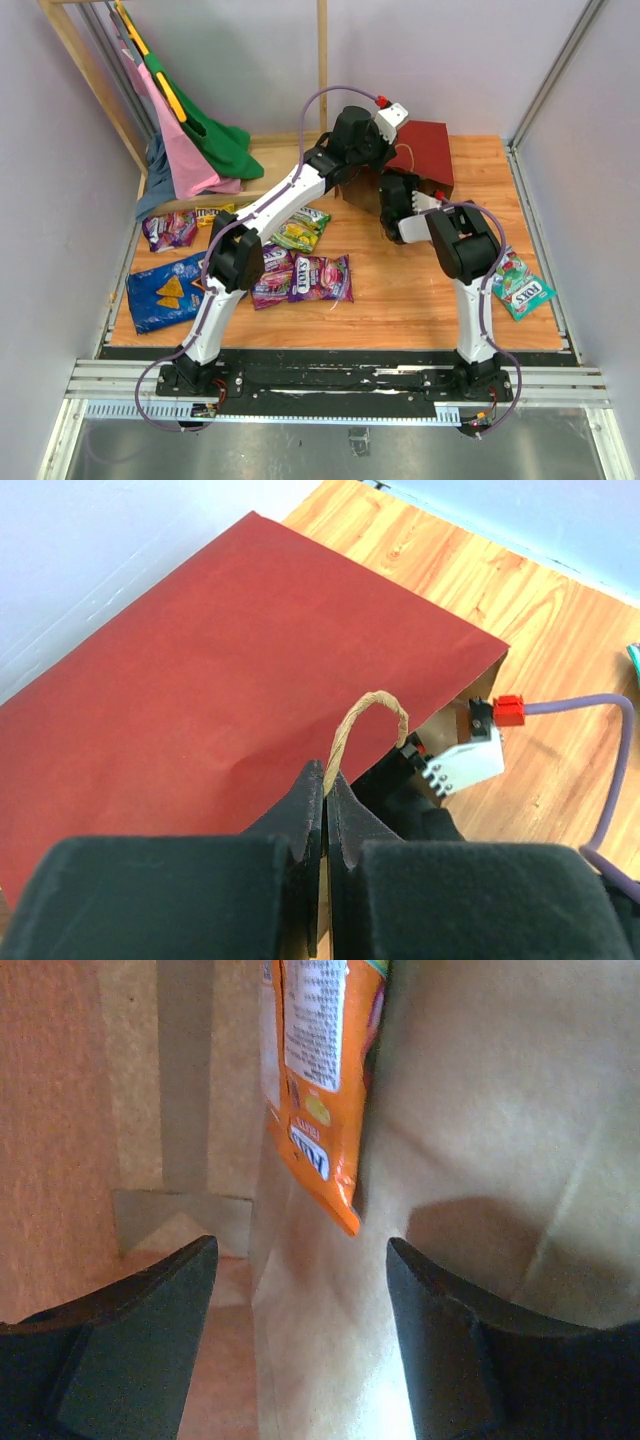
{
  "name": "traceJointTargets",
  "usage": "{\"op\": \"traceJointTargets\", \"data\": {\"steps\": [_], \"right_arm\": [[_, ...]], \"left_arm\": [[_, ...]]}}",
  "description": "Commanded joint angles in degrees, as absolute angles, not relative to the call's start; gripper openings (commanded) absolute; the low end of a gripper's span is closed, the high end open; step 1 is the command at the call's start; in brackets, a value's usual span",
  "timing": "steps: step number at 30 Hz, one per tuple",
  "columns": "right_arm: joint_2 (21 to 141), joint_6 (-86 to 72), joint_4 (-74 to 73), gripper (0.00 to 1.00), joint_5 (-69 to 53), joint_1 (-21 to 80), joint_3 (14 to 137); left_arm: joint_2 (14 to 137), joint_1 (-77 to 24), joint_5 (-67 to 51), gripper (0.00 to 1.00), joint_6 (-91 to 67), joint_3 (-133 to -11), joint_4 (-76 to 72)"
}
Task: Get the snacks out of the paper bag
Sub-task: Take out the snack from the paper bag.
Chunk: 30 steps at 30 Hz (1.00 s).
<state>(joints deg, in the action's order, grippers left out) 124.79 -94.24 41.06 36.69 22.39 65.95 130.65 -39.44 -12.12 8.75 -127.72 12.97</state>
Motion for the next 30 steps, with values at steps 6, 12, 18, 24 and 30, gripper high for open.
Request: {"op": "traceJointTargets", "data": {"steps": [6,12,18,24,30], "right_arm": [[130.47,-95.75,31.25,0.67,37.94,18.91,75.21],[134.65,-91.92,32.54,0.55,37.22,17.67,80.83],[137.15,-89.01,37.25,0.11,34.42,16.74,82.55],[133.41,-82.25,50.44,0.01,29.35,16.94,75.33],[124.13,-78.03,58.55,0.01,18.08,18.06,61.45]], "left_arm": [[130.34,-39.06,-15.12,0.01,6.93,-130.14,11.21],[131.41,-39.02,-16.17,0.02,6.37,-130.6,10.97],[131.7,-39.07,-15.74,0.02,6.57,-130.74,11.02],[131.75,-38.78,-14.85,0.02,7.43,-130.69,11.41],[131.75,-37.87,-14.8,0.02,7.34,-130.91,11.76]]}}
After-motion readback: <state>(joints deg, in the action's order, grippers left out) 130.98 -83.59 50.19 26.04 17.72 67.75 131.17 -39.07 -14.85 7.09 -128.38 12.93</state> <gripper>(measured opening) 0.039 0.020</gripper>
